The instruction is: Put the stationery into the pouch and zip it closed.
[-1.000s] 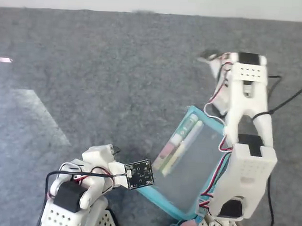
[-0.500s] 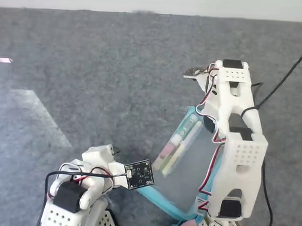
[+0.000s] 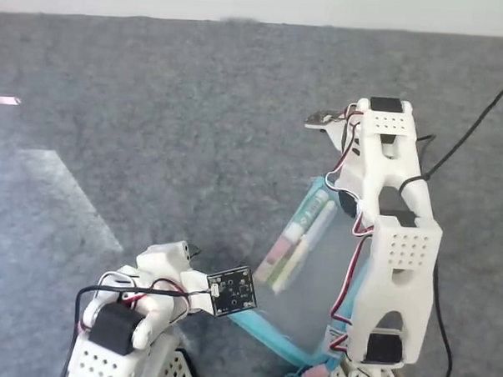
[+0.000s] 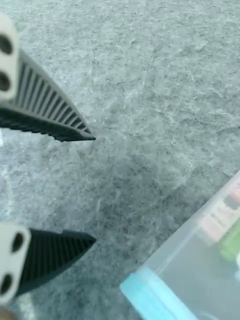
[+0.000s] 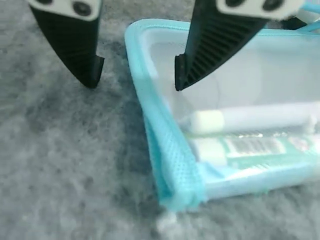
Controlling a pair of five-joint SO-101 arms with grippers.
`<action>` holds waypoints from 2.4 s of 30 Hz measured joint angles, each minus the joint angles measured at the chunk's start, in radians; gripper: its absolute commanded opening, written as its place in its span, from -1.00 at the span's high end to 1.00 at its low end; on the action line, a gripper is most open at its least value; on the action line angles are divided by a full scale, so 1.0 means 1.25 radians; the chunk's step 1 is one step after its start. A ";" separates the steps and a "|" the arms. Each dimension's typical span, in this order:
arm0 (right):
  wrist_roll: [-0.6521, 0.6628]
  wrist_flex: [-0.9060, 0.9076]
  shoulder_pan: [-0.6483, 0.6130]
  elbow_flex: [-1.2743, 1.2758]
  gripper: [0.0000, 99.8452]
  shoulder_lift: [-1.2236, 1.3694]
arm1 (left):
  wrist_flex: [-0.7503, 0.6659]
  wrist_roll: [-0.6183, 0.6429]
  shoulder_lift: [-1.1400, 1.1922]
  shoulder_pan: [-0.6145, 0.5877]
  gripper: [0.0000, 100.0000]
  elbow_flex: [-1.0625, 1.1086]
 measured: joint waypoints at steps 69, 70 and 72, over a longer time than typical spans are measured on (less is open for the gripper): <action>0.029 0.017 -0.034 -0.349 0.54 0.163 | -0.012 0.001 0.000 0.000 0.45 0.032; 0.032 0.017 -0.034 -0.350 0.54 0.167 | -0.012 0.001 0.000 0.000 0.45 0.032; 0.034 0.017 -0.034 -0.350 0.54 0.168 | -0.012 0.001 0.000 0.000 0.45 0.032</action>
